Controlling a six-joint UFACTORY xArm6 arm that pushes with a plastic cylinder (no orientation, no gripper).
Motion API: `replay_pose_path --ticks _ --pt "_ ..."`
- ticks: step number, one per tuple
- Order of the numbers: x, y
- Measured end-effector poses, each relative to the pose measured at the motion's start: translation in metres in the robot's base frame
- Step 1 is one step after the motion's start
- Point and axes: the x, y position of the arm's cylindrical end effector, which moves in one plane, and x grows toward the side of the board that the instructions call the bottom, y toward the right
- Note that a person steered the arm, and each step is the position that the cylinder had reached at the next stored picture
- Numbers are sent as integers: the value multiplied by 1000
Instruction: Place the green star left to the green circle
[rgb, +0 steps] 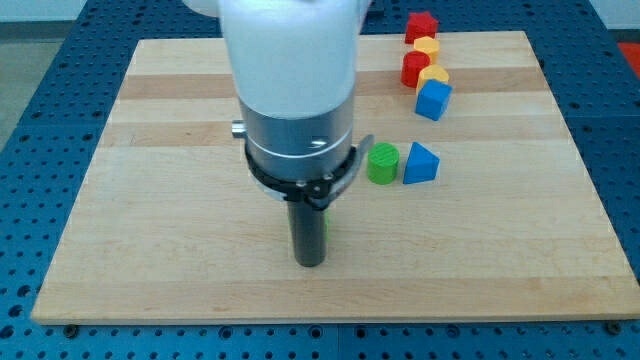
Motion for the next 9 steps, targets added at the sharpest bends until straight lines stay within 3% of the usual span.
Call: replay_pose_path --ticks 2,6,9 --pt "-24 -14" --pt "-20 -2" --pt "-71 -2"
